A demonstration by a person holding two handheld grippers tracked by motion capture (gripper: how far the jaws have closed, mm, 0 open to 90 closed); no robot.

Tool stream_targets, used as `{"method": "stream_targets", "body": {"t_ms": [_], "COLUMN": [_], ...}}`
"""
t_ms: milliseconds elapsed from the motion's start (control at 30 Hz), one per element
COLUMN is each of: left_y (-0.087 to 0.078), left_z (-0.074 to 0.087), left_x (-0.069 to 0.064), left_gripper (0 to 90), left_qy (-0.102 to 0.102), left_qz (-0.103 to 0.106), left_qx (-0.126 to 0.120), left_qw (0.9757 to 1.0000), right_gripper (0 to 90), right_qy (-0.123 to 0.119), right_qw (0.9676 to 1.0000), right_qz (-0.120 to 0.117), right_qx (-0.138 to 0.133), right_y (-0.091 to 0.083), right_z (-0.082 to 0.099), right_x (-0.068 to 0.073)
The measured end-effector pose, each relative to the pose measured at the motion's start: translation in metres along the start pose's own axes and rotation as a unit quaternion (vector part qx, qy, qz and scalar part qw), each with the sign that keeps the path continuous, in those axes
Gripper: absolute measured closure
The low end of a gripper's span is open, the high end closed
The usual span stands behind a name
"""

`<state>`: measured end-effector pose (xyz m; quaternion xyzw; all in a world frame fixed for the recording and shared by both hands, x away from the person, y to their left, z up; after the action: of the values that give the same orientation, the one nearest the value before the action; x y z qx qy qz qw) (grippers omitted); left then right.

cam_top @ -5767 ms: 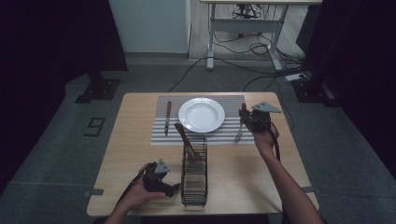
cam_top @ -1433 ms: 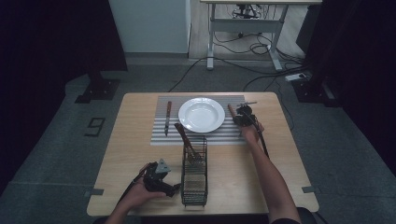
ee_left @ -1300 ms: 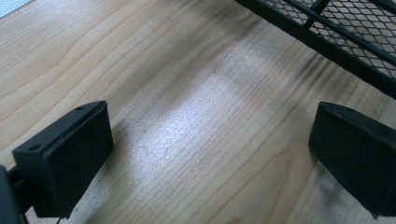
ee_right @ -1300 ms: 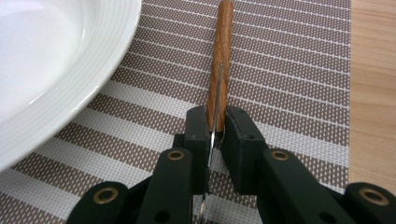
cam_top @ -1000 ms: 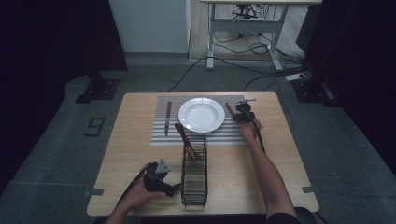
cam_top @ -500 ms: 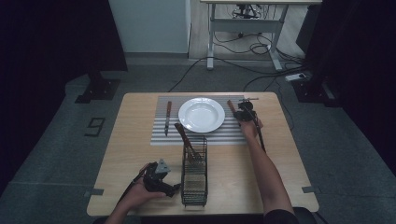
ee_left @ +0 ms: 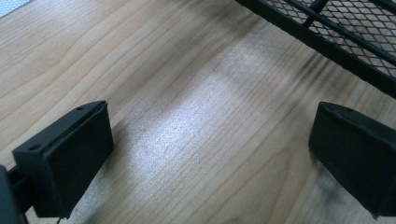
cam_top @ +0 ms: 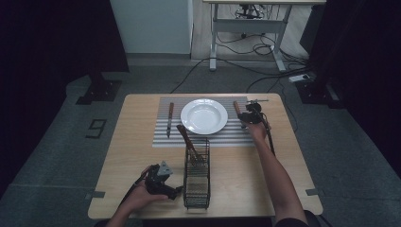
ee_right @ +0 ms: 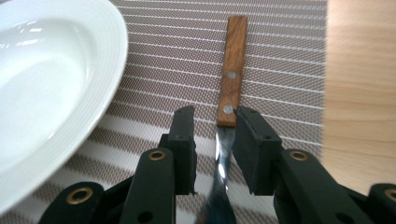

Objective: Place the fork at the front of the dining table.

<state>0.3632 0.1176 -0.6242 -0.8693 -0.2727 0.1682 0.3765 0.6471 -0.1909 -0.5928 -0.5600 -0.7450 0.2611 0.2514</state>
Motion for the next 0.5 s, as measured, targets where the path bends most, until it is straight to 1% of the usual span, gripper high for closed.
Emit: {"method": "stream_targets", "body": {"t_ms": [33, 100, 133, 167, 200, 267, 300, 367, 400, 433, 500], "left_y": [0.000, 0.000, 0.000, 0.000, 0.000, 0.000, 0.000, 0.000, 0.000, 0.000, 0.000], "left_z": [0.000, 0.000, 0.000, 0.000, 0.000, 0.000, 0.000, 0.000, 0.000, 0.000, 0.000], "left_x": [0.000, 0.000, 0.000, 0.000, 0.000, 0.000, 0.000, 0.000, 0.000, 0.000, 0.000], "left_gripper": [0.0, 0.0, 0.0, 0.0, 0.0, 0.0, 0.0, 0.0, 0.0, 0.0, 0.0], "left_qy": [0.000, 0.000, 0.000, 0.000, 0.000, 0.000, 0.000, 0.000, 0.000, 0.000, 0.000], "left_qz": [0.000, 0.000, 0.000, 0.000, 0.000, 0.000, 0.000, 0.000, 0.000, 0.000, -0.001], "left_qx": [0.000, 0.000, 0.000, 0.000, 0.000, 0.000, 0.000, 0.000, 0.000, 0.000, 0.000], "left_qw": [1.0000, 1.0000, 1.0000, 1.0000, 1.0000, 1.0000, 1.0000, 1.0000, 1.0000, 1.0000, 1.0000], "right_gripper": [63.5, 57.9, 57.1, 55.8, 54.2, 53.1, 52.7, 50.2, 50.3, 50.4, 49.9], "right_qy": [-0.004, -0.013, -0.022, -0.035, -0.046, -0.056, -0.062, -0.066, -0.067, -0.070, -0.072], "right_qw": [1.0000, 0.9996, 0.9994, 0.9992, 0.9987, 0.9980, 0.9977, 0.9971, 0.9969, 0.9970, 0.9967], "right_qz": [-0.003, -0.023, -0.023, -0.019, -0.020, -0.028, -0.026, -0.029, -0.029, -0.024, -0.021], "right_qx": [0.001, 0.008, 0.008, 0.004, 0.006, 0.009, 0.009, 0.025, 0.027, 0.024, 0.030], "right_y": [-0.004, -0.011, -0.015, -0.019, -0.023, -0.028, -0.029, -0.030, -0.029, -0.029, -0.027], "right_z": [0.001, 0.005, 0.007, 0.008, 0.011, 0.017, 0.020, 0.028, 0.031, 0.033, 0.037], "right_x": [0.001, 0.004, 0.005, 0.005, 0.006, 0.008, 0.008, 0.009, 0.008, 0.008, 0.007]}}
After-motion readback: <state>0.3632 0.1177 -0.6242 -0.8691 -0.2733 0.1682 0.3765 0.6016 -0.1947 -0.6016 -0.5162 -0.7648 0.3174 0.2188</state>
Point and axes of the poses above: each handheld gripper's, and its own axes: y roughly forward along the jaws, z roughly out of its underside, x roughly to its left, the point moved 10 cm from there along y, roughly forward along the jaws, and after that the axes turned 6 degrees about z, right-handed, at the moved point
